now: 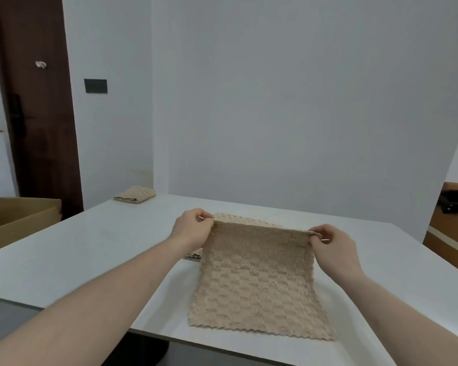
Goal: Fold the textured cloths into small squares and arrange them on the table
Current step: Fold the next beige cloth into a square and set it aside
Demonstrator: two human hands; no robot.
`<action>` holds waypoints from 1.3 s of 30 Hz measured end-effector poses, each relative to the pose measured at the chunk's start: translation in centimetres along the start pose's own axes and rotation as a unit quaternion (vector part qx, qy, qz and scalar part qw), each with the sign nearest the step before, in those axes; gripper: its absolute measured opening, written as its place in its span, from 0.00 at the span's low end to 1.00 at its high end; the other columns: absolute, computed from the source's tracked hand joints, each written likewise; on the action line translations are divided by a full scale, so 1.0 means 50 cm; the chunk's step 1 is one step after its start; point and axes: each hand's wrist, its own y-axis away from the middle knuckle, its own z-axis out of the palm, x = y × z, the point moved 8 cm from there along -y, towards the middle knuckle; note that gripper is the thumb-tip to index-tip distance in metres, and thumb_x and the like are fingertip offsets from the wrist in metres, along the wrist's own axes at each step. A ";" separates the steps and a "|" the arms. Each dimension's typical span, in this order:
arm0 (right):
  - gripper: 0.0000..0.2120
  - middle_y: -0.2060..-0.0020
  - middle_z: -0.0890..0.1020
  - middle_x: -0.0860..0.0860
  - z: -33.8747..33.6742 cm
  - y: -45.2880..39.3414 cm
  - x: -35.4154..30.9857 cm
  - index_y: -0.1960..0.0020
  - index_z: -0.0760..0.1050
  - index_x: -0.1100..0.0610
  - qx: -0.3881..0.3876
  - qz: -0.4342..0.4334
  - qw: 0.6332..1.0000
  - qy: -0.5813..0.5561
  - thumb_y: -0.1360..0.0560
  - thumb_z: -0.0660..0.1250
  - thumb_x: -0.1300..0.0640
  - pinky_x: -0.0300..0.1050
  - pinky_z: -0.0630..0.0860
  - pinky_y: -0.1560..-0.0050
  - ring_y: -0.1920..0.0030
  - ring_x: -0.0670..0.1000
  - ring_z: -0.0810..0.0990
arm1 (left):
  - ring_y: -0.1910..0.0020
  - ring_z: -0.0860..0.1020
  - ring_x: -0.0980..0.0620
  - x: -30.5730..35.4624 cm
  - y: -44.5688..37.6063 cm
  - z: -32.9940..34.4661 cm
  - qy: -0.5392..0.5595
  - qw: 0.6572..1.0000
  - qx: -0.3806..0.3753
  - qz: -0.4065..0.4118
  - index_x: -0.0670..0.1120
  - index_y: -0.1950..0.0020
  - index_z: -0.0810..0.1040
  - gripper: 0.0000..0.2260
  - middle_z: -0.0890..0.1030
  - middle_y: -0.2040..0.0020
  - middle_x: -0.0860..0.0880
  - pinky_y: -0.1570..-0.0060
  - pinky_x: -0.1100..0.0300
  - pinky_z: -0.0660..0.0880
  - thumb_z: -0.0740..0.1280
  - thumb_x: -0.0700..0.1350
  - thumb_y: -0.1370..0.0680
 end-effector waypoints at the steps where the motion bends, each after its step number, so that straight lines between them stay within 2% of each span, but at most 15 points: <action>1: 0.10 0.58 0.85 0.44 -0.004 0.011 -0.002 0.55 0.82 0.50 -0.011 0.000 1.000 0.002 0.23 0.65 0.61 0.37 0.73 0.62 0.55 0.44 0.82 | 0.52 0.84 0.46 0.001 0.010 -0.002 0.010 1.000 -0.006 -0.005 0.50 0.49 0.83 0.07 0.84 0.50 0.48 0.53 0.47 0.84 0.64 0.47 0.21; 4: 0.11 0.62 0.85 0.45 -0.015 0.046 -0.007 0.58 0.82 0.50 -0.040 -0.008 0.999 0.020 0.25 0.65 0.62 0.40 0.74 0.61 0.58 0.46 0.83 | 0.51 0.84 0.45 0.000 0.048 -0.012 0.030 0.999 -0.010 -0.015 0.45 0.53 0.84 0.10 0.85 0.53 0.47 0.59 0.51 0.85 0.64 0.49 0.20; 7: 0.11 0.64 0.85 0.45 -0.027 0.083 0.004 0.61 0.81 0.48 -0.058 -0.014 0.997 0.044 0.27 0.66 0.62 0.44 0.78 0.57 0.59 0.47 0.83 | 0.57 0.85 0.48 -0.008 0.093 -0.025 0.012 1.000 0.001 -0.006 0.48 0.57 0.84 0.10 0.86 0.60 0.52 0.58 0.50 0.85 0.68 0.51 0.21; 9: 0.11 0.64 0.85 0.44 -0.036 0.108 0.011 0.62 0.81 0.48 -0.068 -0.025 0.995 0.062 0.27 0.67 0.62 0.46 0.79 0.55 0.58 0.45 0.83 | 0.59 0.85 0.51 -0.015 0.120 -0.028 -0.023 1.000 0.006 0.017 0.52 0.58 0.84 0.08 0.86 0.62 0.54 0.56 0.50 0.84 0.69 0.51 0.22; 15: 0.12 0.64 0.84 0.39 -0.044 0.179 0.036 0.63 0.81 0.46 -0.106 -0.055 0.986 0.112 0.29 0.68 0.63 0.47 0.81 0.50 0.56 0.39 0.83 | 0.61 0.83 0.58 -0.047 0.199 -0.018 -0.109 0.993 -0.013 0.053 0.57 0.60 0.83 0.05 0.85 0.62 0.57 0.52 0.55 0.81 0.70 0.50 0.25; 21: 0.09 0.62 0.84 0.36 -0.042 0.224 0.047 0.63 0.80 0.45 -0.131 -0.069 0.977 0.154 0.29 0.69 0.58 0.43 0.81 0.51 0.54 0.35 0.82 | 0.61 0.80 0.61 -0.073 0.253 -0.015 -0.197 0.979 -0.026 0.041 0.58 0.60 0.82 0.04 0.83 0.63 0.59 0.57 0.58 0.79 0.69 0.51 0.26; 25: 0.08 0.61 0.84 0.34 -0.042 0.240 0.063 0.61 0.80 0.43 -0.144 -0.061 0.970 0.185 0.30 0.68 0.57 0.42 0.80 0.48 0.52 0.36 0.82 | 0.62 0.79 0.62 -0.080 0.272 -0.011 -0.214 0.975 -0.038 0.036 0.58 0.60 0.83 0.04 0.82 0.62 0.60 0.63 0.64 0.73 0.69 0.51 0.28; 31: 0.10 0.59 0.84 0.35 -0.048 0.257 0.090 0.61 0.80 0.42 -0.143 -0.028 0.971 0.192 0.31 0.66 0.58 0.43 0.79 0.50 0.53 0.38 0.81 | 0.62 0.80 0.62 -0.088 0.285 0.005 -0.239 0.967 -0.069 0.059 0.57 0.61 0.82 0.03 0.83 0.63 0.60 0.61 0.63 0.76 0.69 0.53 0.29; 34: 0.09 0.59 0.84 0.36 -0.045 0.268 0.102 0.62 0.80 0.42 -0.147 -0.025 0.970 0.191 0.31 0.66 0.57 0.45 0.79 0.50 0.55 0.39 0.81 | 0.63 0.78 0.62 -0.089 0.299 0.016 -0.283 0.952 -0.086 0.076 0.57 0.59 0.81 0.05 0.81 0.63 0.59 0.65 0.66 0.71 0.67 0.55 0.28; 36: 0.08 0.58 0.83 0.35 -0.043 0.267 0.097 0.63 0.79 0.43 -0.141 -0.046 0.972 0.185 0.29 0.67 0.55 0.45 0.77 0.47 0.50 0.40 0.80 | 0.64 0.77 0.61 -0.078 0.299 0.012 -0.281 0.955 -0.060 0.077 0.56 0.60 0.79 0.06 0.80 0.65 0.58 0.66 0.64 0.69 0.67 0.56 0.28; 39: 0.07 0.51 0.81 0.32 -0.038 0.251 0.063 0.58 0.79 0.42 -0.111 -0.080 0.978 0.158 0.25 0.67 0.55 0.42 0.71 0.45 0.43 0.41 0.77 | 0.62 0.77 0.58 -0.034 0.280 0.014 -0.237 0.965 -0.004 0.109 0.55 0.60 0.78 0.06 0.78 0.63 0.57 0.63 0.61 0.72 0.66 0.55 0.27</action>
